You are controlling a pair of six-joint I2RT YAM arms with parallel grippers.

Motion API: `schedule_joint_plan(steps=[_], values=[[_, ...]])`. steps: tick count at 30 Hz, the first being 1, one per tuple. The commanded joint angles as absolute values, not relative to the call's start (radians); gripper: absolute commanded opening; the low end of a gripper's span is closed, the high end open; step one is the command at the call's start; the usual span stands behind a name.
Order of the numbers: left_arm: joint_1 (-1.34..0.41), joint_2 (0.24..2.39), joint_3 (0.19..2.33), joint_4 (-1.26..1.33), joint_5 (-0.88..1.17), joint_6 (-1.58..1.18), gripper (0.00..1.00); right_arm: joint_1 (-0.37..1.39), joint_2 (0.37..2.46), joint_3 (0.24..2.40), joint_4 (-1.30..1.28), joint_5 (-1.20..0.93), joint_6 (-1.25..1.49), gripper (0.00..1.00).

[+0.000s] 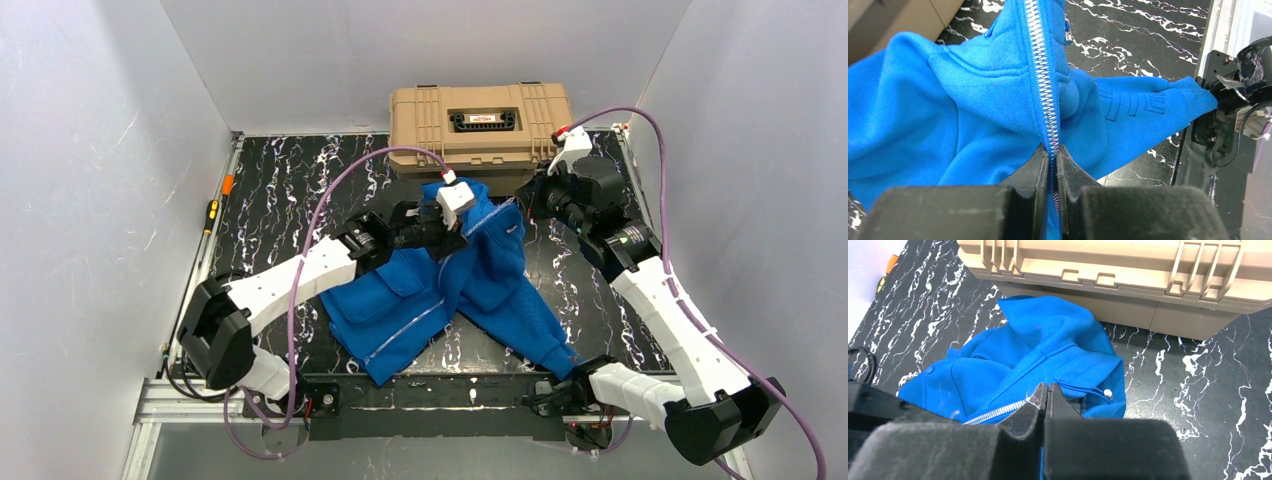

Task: Zip up the jacket
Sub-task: Reset both arms

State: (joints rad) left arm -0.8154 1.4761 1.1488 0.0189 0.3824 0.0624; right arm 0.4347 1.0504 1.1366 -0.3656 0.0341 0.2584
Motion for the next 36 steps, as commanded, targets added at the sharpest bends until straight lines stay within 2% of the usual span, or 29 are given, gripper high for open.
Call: schedule_joint_plan(steps=[1, 5, 8, 9, 11, 12, 18, 22, 24, 26, 29, 30, 33, 36], values=[[-0.815, 1.363, 1.094, -0.074, 0.402, 0.169, 0.00, 0.430, 1.048, 1.186, -0.311, 0.208, 0.165, 0.01], [-0.815, 1.344, 1.087, -0.080, 0.401, 0.174, 0.02, 0.429, 1.050, 1.180, -0.285, 0.187, 0.165, 0.01], [-0.816, 1.364, 1.143, -0.110, 0.388, 0.169, 0.18, 0.429, 1.055, 1.177, -0.269, 0.210, 0.168, 0.01], [-0.815, 1.371, 1.169, -0.120, 0.377, 0.169, 0.39, 0.428, 1.057, 1.177, -0.259, 0.228, 0.164, 0.01], [-0.813, 1.385, 1.228, -0.157, 0.331, 0.154, 0.94, 0.426, 1.064, 1.175, -0.223, 0.276, 0.147, 0.01], [-0.804, 1.396, 1.271, -0.193, 0.314, 0.143, 0.98, 0.421, 1.072, 1.179, -0.207, 0.314, 0.142, 0.01], [-0.647, 1.457, 1.595, -0.392, 0.281, 0.074, 0.98, 0.269, 1.159, 1.302, -0.102, 0.485, 0.196, 0.01], [-0.531, 1.440, 1.706, -0.460, 0.215, 0.113, 0.98, 0.220, 1.173, 1.382, 0.006, 0.520, 0.204, 0.01], [-0.466, 1.418, 1.731, -0.479, 0.200, 0.127, 0.98, 0.219, 1.177, 1.395, 0.039, 0.447, 0.213, 0.01], [-0.420, 1.389, 1.729, -0.503, 0.179, 0.131, 0.98, 0.220, 1.204, 1.403, -0.029, 0.273, 0.266, 0.01], [-0.363, 1.326, 1.646, -0.507, 0.112, 0.104, 0.98, 0.279, 1.232, 1.288, -0.072, -0.036, 0.375, 0.12], [-0.347, 1.308, 1.609, -0.507, 0.091, 0.097, 0.98, 0.329, 1.230, 1.229, -0.054, -0.098, 0.368, 0.19], [-0.294, 1.284, 1.538, -0.545, 0.048, 0.070, 0.98, 0.551, 1.255, 1.150, -0.097, -0.161, 0.290, 0.45], [-0.240, 1.297, 1.518, -0.589, 0.018, 0.059, 0.98, 0.696, 1.345, 1.203, -0.278, -0.135, 0.218, 0.71]])
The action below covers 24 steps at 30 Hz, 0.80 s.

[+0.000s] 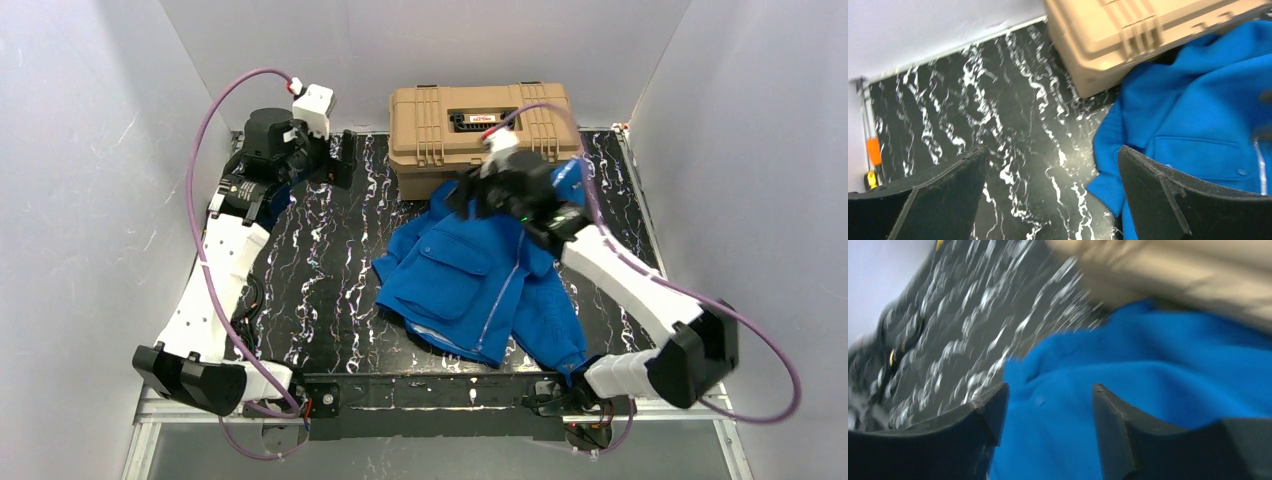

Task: Zip up the jacket
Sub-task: Reset both arms

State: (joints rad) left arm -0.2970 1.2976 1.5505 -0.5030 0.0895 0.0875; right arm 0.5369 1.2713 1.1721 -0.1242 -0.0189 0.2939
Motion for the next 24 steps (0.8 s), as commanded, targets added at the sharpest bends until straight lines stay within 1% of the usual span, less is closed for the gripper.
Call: schedule_joint_plan(steps=[1, 2, 3, 5, 8, 11, 13, 14, 16, 19, 21, 24], values=[[-0.221, 1.305, 1.518, -0.611, 0.014, 0.059, 0.98, 0.704, 1.357, 1.224, -0.336, -0.115, 0.212, 0.85], [-0.202, 1.313, 1.515, -0.631, 0.014, 0.058, 0.98, 0.705, 1.353, 1.237, -0.352, -0.081, 0.211, 0.96], [-0.185, 1.320, 1.511, -0.648, 0.014, 0.062, 0.98, 0.704, 1.334, 1.240, -0.342, -0.028, 0.206, 0.98], [-0.155, 1.325, 1.498, -0.669, -0.021, 0.077, 0.98, 0.681, 1.290, 1.240, -0.309, 0.035, 0.201, 0.98], [-0.105, 1.318, 1.458, -0.664, -0.036, 0.066, 0.98, 0.554, 1.264, 1.253, -0.312, 0.069, 0.232, 0.98], [-0.052, 1.282, 1.365, -0.585, -0.005, 0.088, 0.98, 0.420, 1.242, 1.199, -0.286, 0.148, 0.257, 0.98], [0.012, 1.256, 1.262, -0.502, 0.064, 0.091, 0.98, 0.335, 1.233, 1.128, -0.246, 0.249, 0.265, 0.98], [0.048, 1.248, 1.220, -0.459, 0.092, 0.089, 0.98, 0.303, 1.225, 1.072, -0.205, 0.337, 0.269, 0.98], [0.099, 1.252, 1.155, -0.400, 0.122, 0.091, 0.98, 0.262, 1.186, 0.916, -0.038, 0.504, 0.265, 0.98], [0.175, 1.267, 1.056, -0.305, 0.184, 0.111, 0.98, 0.252, 1.118, 0.663, 0.342, 0.664, 0.165, 0.98], [0.226, 1.272, 0.977, -0.202, 0.227, 0.119, 0.98, 0.243, 1.126, 0.525, 0.591, 0.743, 0.122, 0.98], [0.271, 1.274, 0.839, 0.016, 0.282, 0.108, 0.98, 0.209, 1.252, 0.533, 0.549, 0.771, 0.132, 0.98]])
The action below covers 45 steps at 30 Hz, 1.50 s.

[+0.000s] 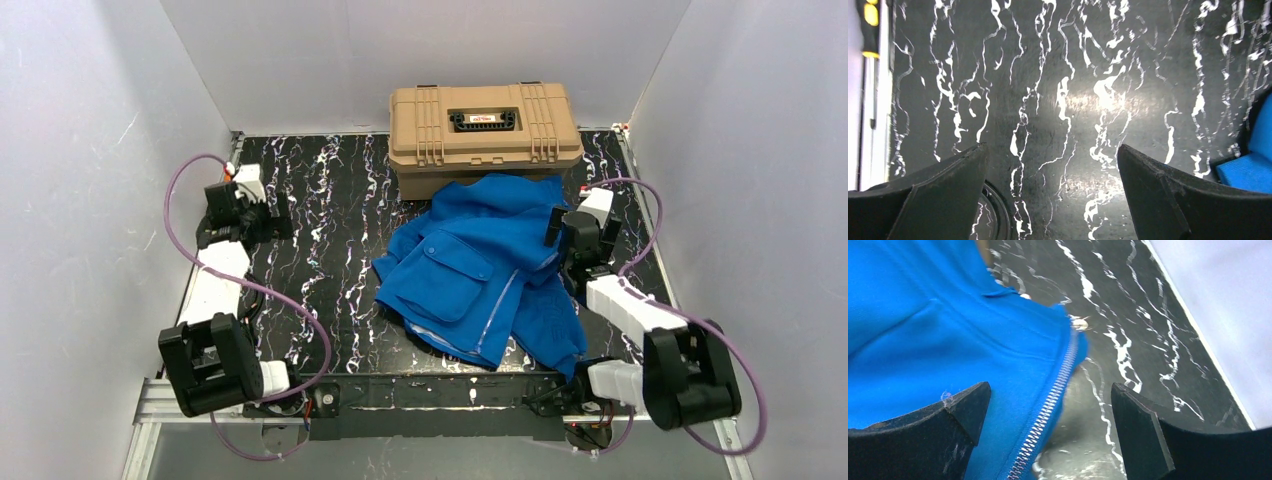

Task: Zip up the jacket
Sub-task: Reset both arms

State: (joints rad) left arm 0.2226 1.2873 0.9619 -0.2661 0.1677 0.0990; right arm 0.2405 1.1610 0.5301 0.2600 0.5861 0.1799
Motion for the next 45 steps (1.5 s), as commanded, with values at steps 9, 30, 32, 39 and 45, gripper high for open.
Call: schedule_joint_plan(steps=[9, 30, 32, 39, 45], values=[[0.283, 1.422, 0.703, 0.287, 0.380, -0.007, 0.98, 0.189, 1.460, 0.408, 0.795, 0.726, 0.058, 0.98], [0.136, 1.435, 0.309, 0.960, 0.279, -0.054, 0.98, 0.198, 1.573, 0.316, 1.080, 0.579, -0.039, 0.98], [0.068, 1.486, 0.231, 1.144, 0.232, -0.007, 0.98, 0.197, 1.577, 0.313, 1.088, 0.519, -0.056, 0.98], [0.051, 1.487, 0.305, 0.994, 0.165, 0.008, 0.98, 0.085, 1.612, 0.329, 1.060, 0.241, -0.037, 0.98], [0.052, 1.483, 0.301, 1.003, 0.161, 0.008, 0.98, 0.081, 1.612, 0.287, 1.161, 0.224, -0.047, 0.98]])
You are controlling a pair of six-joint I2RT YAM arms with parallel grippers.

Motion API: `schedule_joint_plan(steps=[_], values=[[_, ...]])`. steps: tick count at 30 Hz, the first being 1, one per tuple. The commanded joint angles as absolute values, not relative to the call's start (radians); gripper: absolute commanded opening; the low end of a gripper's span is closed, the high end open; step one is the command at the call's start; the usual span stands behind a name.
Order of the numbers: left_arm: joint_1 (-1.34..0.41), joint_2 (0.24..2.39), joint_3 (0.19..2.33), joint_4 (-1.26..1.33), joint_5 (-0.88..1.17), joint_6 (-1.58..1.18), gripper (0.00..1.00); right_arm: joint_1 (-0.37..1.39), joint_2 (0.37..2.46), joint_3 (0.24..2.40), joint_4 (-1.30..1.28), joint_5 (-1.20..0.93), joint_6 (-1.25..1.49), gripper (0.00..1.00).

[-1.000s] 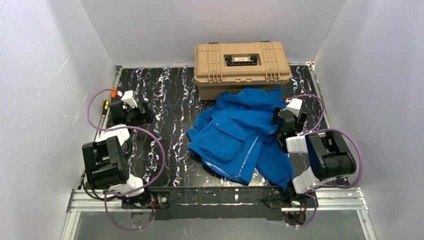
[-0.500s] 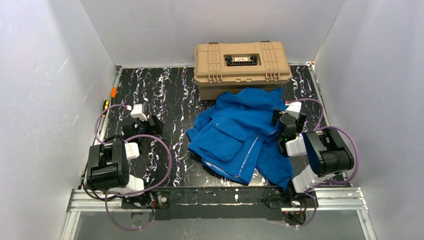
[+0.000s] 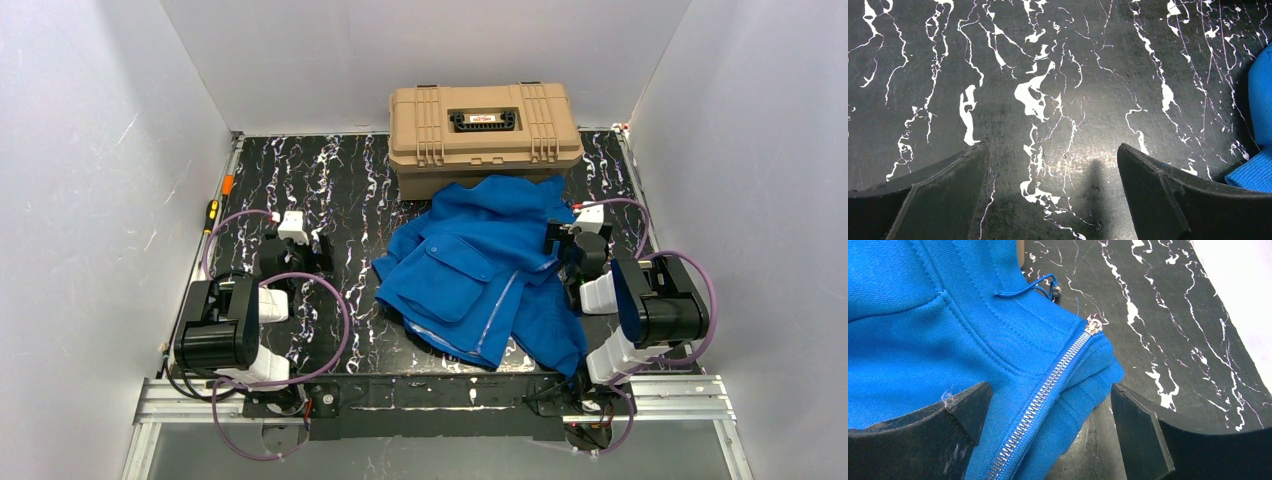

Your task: Zip up the jacket

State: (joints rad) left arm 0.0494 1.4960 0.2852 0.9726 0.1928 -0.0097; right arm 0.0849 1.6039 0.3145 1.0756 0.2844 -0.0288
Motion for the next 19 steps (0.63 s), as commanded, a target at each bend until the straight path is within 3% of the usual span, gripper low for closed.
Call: schedule_joint_plan(steps=[1, 19], values=[[0.052, 1.483, 0.301, 1.002, 0.161, 0.008, 0.98, 0.081, 1.611, 0.288, 1.158, 0.225, -0.048, 0.98], [0.045, 1.485, 0.302, 1.000, 0.153, 0.008, 0.98, 0.081, 1.610, 0.289, 1.153, 0.226, -0.048, 0.98]])
